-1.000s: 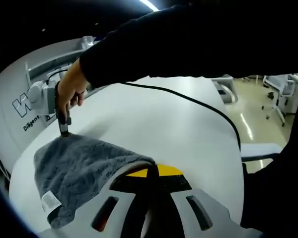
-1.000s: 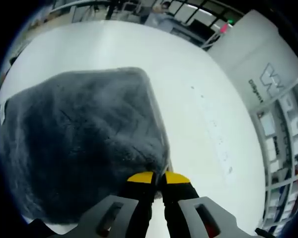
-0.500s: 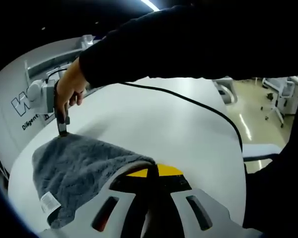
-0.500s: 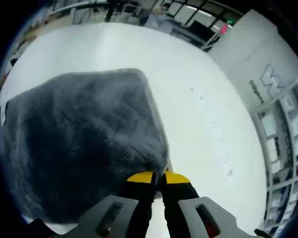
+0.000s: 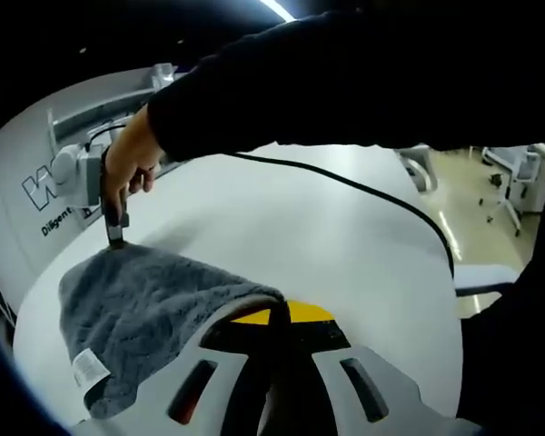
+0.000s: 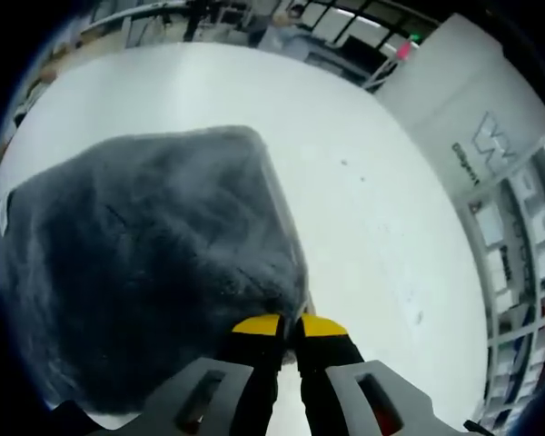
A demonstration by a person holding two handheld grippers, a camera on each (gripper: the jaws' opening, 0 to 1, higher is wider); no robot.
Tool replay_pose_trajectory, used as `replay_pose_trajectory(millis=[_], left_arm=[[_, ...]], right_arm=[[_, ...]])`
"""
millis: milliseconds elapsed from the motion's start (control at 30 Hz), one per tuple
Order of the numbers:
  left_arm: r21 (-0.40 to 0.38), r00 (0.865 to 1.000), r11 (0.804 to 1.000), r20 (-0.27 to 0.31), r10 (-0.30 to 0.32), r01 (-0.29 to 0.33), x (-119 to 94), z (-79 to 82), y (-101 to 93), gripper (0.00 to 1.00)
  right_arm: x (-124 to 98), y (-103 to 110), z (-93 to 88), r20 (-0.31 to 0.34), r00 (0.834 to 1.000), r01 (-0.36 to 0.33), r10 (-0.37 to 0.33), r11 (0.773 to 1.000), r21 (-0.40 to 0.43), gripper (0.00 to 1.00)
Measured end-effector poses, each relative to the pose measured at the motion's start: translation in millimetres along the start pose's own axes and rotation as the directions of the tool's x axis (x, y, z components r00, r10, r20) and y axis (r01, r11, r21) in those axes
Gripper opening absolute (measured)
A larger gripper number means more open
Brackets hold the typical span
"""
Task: Open the folded towel by lifting each exposed corner and separating the folded layers until the towel lies flat within the target outline without major curled edges
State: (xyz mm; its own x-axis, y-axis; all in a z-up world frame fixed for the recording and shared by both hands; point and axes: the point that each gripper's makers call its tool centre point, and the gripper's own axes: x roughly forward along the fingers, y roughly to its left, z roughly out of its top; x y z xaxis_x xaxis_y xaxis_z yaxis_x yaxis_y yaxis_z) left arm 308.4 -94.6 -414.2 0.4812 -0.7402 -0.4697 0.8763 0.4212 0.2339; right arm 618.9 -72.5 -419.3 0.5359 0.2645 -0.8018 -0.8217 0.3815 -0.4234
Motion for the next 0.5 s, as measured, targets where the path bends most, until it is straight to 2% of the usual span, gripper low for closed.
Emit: replay_pose_trajectory(millis=[500], left_arm=[[0.006, 1.0, 1.0, 0.002, 0.0, 0.0, 0.8, 0.1, 0.0, 0.02]], right_arm=[[-1.3, 6.9, 1.0, -0.011, 0.998, -0.054, 0.054, 0.998, -0.043, 0.01]])
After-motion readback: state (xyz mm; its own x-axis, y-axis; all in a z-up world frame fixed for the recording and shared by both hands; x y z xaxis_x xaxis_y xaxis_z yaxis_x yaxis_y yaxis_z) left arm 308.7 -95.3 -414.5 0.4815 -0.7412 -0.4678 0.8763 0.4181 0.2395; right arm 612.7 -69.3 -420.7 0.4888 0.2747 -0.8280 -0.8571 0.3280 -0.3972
